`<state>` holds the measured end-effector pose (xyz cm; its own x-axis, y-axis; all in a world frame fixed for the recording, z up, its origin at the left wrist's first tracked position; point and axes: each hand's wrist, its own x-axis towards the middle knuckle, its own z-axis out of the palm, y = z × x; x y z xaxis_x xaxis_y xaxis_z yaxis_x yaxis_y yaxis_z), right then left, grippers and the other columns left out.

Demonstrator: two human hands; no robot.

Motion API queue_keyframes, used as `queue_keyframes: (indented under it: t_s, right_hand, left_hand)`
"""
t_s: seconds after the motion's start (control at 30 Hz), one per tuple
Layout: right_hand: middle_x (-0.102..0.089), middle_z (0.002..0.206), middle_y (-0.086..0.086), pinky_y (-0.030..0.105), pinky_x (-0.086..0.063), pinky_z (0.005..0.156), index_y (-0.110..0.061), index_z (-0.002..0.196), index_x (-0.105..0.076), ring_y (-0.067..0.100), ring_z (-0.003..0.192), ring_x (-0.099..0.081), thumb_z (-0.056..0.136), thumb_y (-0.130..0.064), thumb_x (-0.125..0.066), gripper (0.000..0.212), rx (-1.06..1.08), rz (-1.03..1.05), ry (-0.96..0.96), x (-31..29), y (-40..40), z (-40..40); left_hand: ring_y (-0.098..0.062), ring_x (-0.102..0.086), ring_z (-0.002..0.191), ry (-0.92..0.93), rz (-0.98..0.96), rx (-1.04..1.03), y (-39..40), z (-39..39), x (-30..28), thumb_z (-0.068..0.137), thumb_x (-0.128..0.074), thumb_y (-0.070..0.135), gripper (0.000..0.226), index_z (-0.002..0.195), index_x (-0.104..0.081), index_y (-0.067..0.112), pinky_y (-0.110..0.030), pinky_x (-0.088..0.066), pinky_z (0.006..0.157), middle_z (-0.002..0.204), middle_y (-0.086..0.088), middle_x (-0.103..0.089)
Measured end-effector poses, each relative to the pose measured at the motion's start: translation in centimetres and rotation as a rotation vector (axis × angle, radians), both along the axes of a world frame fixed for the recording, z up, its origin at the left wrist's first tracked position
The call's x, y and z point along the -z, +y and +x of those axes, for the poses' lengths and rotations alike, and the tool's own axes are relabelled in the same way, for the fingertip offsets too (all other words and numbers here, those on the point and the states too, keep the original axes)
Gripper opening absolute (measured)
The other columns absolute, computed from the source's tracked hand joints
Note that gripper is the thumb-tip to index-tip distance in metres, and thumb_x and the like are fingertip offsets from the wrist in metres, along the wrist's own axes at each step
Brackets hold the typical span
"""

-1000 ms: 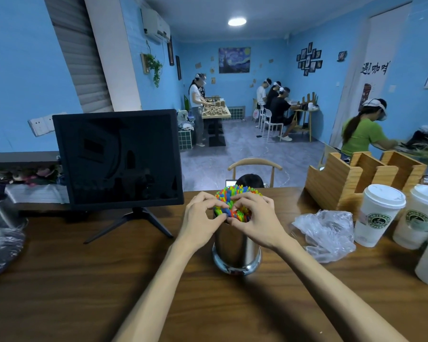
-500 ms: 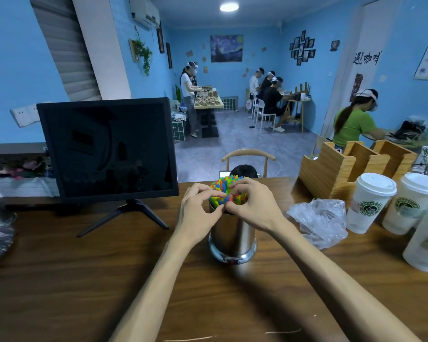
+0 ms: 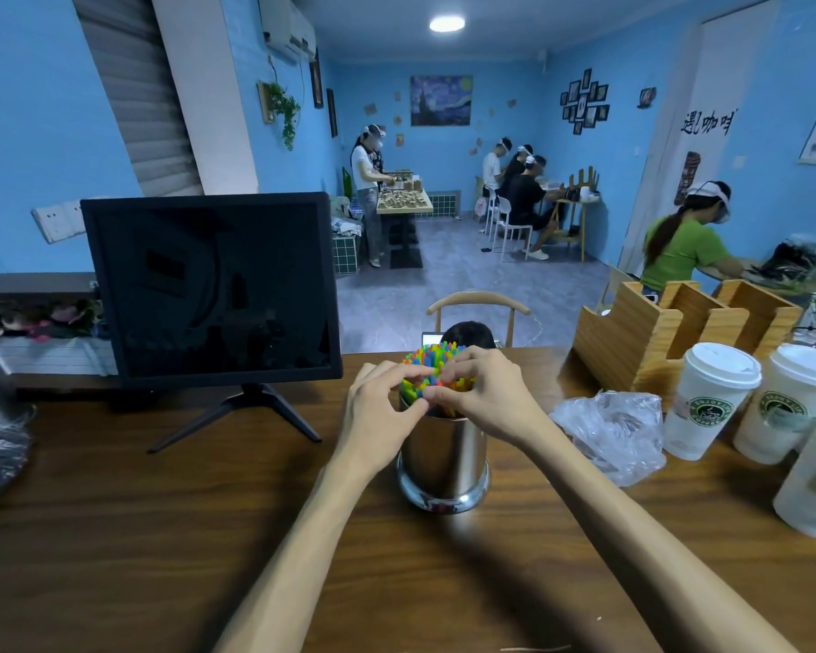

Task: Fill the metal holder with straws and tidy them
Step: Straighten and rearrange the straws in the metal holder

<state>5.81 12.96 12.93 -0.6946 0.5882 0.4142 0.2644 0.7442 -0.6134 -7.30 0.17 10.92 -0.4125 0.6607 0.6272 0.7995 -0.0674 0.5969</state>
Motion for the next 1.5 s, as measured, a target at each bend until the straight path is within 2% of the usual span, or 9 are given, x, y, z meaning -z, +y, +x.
queue_keyframes:
  t_s: [0.17,0.33,0.47,0.63,0.87,1.07,1.2,1.3,1.5]
  right_hand:
    - [-0.064,0.096,-0.020,0.053,-0.042,0.098,-0.047,0.070,-0.070,0.009,0.105,-0.056,0.075,-0.058,-0.080,0.017,-0.024,-0.042,0.029,-0.1,0.1,0.2]
    - [-0.063,0.093,-0.026,0.054,-0.043,0.098,-0.058,0.067,-0.070,0.000,0.103,-0.056,0.066,-0.070,-0.074,0.013,-0.079,-0.088,0.045,0.0,0.8,0.5]
    - [-0.063,0.097,-0.024,0.045,-0.044,0.101,-0.040,0.084,-0.082,-0.008,0.103,-0.054,0.065,-0.067,-0.074,0.034,-0.126,-0.106,0.044,0.2,1.3,0.7]
    - [-0.064,0.102,-0.022,0.040,-0.043,0.102,-0.042,0.087,-0.081,-0.007,0.105,-0.054,0.071,-0.065,-0.073,0.030,-0.152,-0.112,0.039,0.1,1.8,0.9]
    - [-0.065,0.105,-0.022,0.047,-0.043,0.104,-0.037,0.094,-0.075,0.010,0.110,-0.058,0.085,-0.045,-0.078,0.013,-0.131,-0.017,0.034,0.6,2.3,0.9]
    - [-0.073,0.096,-0.016,0.034,-0.053,0.087,-0.026,0.098,-0.082,0.003,0.095,-0.066,0.087,-0.035,-0.079,0.014,-0.111,-0.057,0.122,-0.2,1.9,1.0]
    - [-0.077,0.096,-0.013,0.015,-0.055,0.081,-0.024,0.109,-0.080,-0.012,0.092,-0.067,0.080,-0.037,-0.084,0.031,-0.069,-0.159,0.190,-0.7,1.9,1.1]
    - [-0.077,0.087,-0.011,0.010,-0.052,0.076,-0.023,0.102,-0.079,-0.008,0.089,-0.070,0.081,-0.030,-0.085,0.023,-0.070,-0.164,0.250,-1.2,1.9,1.0]
    - [-0.077,0.081,-0.009,0.023,-0.057,0.076,-0.016,0.084,-0.078,0.002,0.081,-0.072,0.081,-0.030,-0.085,0.016,-0.111,-0.018,0.283,-1.0,1.9,1.0]
  left_hand:
    - [-0.002,-0.051,0.087,0.063,0.040,-0.005,0.1,0.3,0.0,0.081,-0.081,0.013,0.037,0.111,-0.076,0.035,-0.006,-0.037,0.072,0.086,0.033,-0.058]
    - [-0.006,-0.058,0.088,0.124,0.112,-0.013,0.6,0.0,0.1,0.078,-0.085,0.013,0.026,0.100,-0.081,0.026,-0.012,-0.046,0.075,0.092,0.018,-0.071]
    - [-0.005,-0.061,0.088,0.096,0.081,0.013,0.8,-0.6,-0.2,0.077,-0.087,0.017,0.021,0.094,-0.082,0.028,-0.019,-0.049,0.074,0.090,0.021,-0.072]
    - [-0.001,-0.060,0.084,0.063,0.030,-0.003,0.9,-0.3,-1.2,0.078,-0.087,0.024,0.018,0.092,-0.082,0.033,-0.016,-0.046,0.074,0.078,0.030,-0.066]
    - [-0.003,-0.065,0.072,-0.198,0.120,0.068,1.8,-0.4,-3.7,0.079,-0.084,0.011,0.026,0.085,-0.080,0.036,-0.023,-0.053,0.069,0.081,0.016,-0.075]
    - [-0.020,-0.063,0.067,-0.219,0.136,0.079,2.8,-0.3,-4.9,0.081,-0.082,0.011,0.023,0.087,-0.080,0.033,-0.036,-0.056,0.065,0.077,0.013,-0.074]
    - [-0.023,-0.064,0.069,-0.235,0.160,0.085,2.8,-0.5,-5.2,0.083,-0.080,0.011,0.021,0.091,-0.080,0.031,-0.039,-0.056,0.066,0.077,0.009,-0.074]
    - [-0.024,-0.065,0.070,-0.264,0.211,0.072,2.7,-0.8,-5.8,0.084,-0.079,0.010,0.021,0.091,-0.079,0.029,-0.036,-0.056,0.066,0.078,0.006,-0.074]
    - [-0.025,-0.066,0.073,-0.315,0.299,0.057,2.3,-1.8,-7.1,0.085,-0.078,0.007,0.022,0.092,-0.079,0.028,-0.032,-0.055,0.069,0.083,0.006,-0.077]
